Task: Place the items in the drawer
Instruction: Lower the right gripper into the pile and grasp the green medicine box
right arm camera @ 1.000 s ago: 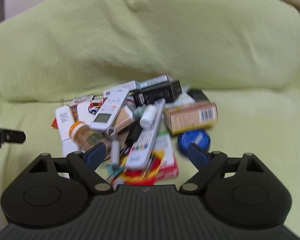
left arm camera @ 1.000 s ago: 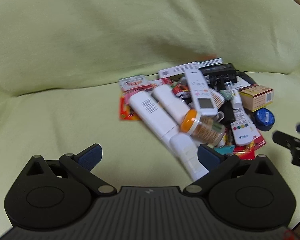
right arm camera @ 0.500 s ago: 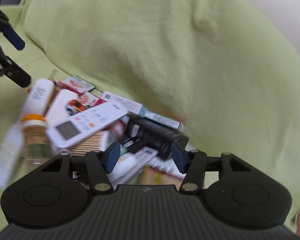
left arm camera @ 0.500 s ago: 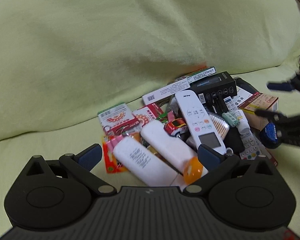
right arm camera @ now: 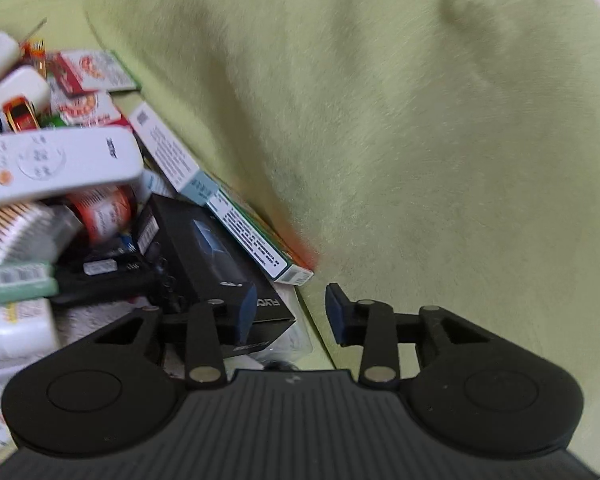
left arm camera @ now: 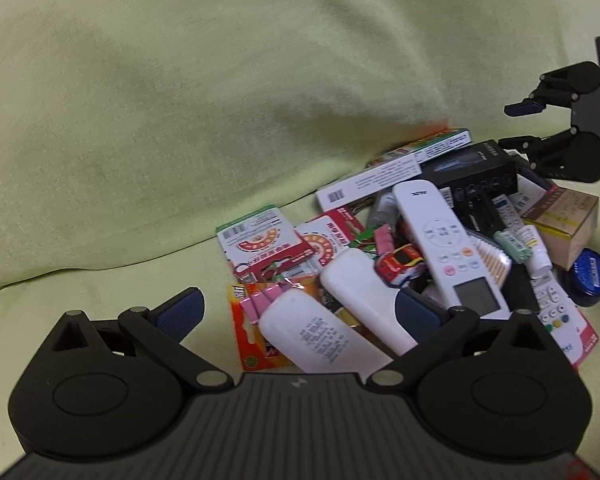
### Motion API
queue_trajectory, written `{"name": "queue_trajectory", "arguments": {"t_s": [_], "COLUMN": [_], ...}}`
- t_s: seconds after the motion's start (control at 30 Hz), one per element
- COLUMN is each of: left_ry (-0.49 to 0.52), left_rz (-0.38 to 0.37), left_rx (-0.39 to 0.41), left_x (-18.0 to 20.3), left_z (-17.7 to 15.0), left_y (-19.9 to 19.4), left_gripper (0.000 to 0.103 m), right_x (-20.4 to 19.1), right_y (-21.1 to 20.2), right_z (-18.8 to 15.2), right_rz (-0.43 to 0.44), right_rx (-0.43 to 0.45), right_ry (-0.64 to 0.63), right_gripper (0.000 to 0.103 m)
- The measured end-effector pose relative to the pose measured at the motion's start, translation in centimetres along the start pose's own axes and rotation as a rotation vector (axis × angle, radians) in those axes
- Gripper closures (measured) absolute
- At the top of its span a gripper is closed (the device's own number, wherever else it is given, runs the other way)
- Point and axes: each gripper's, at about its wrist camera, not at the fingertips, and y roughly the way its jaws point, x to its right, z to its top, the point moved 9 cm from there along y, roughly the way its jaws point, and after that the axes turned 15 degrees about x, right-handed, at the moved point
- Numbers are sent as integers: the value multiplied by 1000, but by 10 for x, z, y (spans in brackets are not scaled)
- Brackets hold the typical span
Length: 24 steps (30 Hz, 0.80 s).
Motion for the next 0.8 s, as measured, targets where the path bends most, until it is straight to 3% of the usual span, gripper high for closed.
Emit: {"name": "queue_trajectory", "arguments": {"t_s": [0.4, 0.57, 0.8], "left_ry": [20, 13, 15], "left_rz": [-16, -21, -26], "left_rx": [3, -2, -10], "left_x": [6, 6, 9], "left_z": [1, 1, 0], "left_y": [18, 24, 29], "left_gripper": [1, 1, 1], "right_x": [0, -9, -18], "right_y": [52, 63, 84], "right_z": [-5, -2, 7], "right_rz": [114, 167, 172], "right_rx": [-85, -74, -75], "right_ry": [-127, -190, -267], "right_gripper": [77, 83, 79]}}
